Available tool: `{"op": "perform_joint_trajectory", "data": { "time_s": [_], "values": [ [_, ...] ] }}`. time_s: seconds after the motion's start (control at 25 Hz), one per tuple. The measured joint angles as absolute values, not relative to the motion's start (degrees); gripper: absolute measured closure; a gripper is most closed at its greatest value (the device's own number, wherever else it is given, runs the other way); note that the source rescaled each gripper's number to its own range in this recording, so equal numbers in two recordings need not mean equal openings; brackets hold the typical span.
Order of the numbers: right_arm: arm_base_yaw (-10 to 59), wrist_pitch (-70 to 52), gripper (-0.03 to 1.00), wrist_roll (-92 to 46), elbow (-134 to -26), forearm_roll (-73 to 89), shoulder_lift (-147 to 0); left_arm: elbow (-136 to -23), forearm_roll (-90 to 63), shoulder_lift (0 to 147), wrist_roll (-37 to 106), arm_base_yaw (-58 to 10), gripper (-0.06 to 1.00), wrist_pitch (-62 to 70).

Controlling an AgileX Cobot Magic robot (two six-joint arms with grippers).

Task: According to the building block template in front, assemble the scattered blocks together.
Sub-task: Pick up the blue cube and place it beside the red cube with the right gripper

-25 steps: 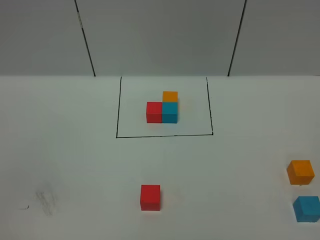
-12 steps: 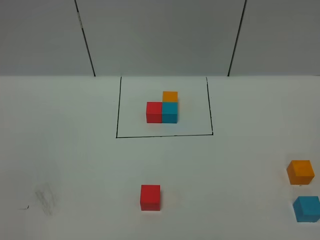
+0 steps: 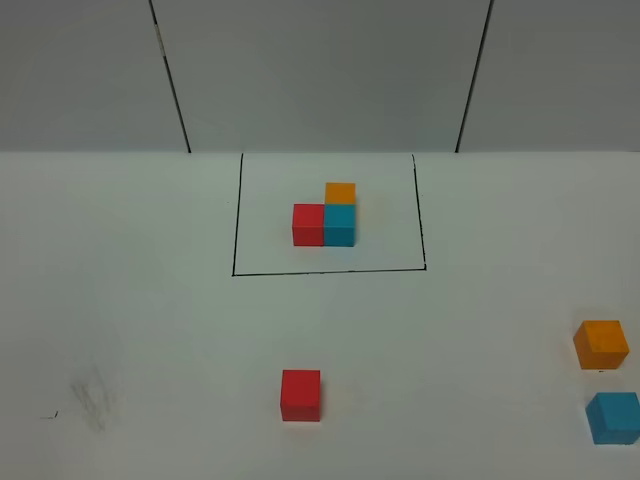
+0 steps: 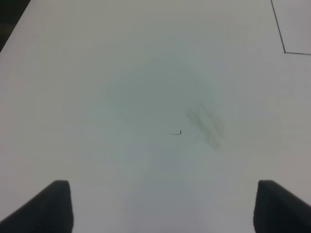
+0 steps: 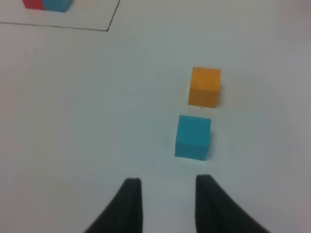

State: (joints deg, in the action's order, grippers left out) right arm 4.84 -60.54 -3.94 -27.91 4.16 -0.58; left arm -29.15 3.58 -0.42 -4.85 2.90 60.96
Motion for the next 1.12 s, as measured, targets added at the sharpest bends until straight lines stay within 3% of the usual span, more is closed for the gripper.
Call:
{"op": "perform_joint_trajectory", "data": {
  "time_s": [1.12],
  "values": [
    [4.84, -58.70, 0.96, -1.60, -27.91, 8.67, -0.71, -29.15, 3.58, -0.42, -4.84, 2.90, -0.04, 61.14]
  ]
}}
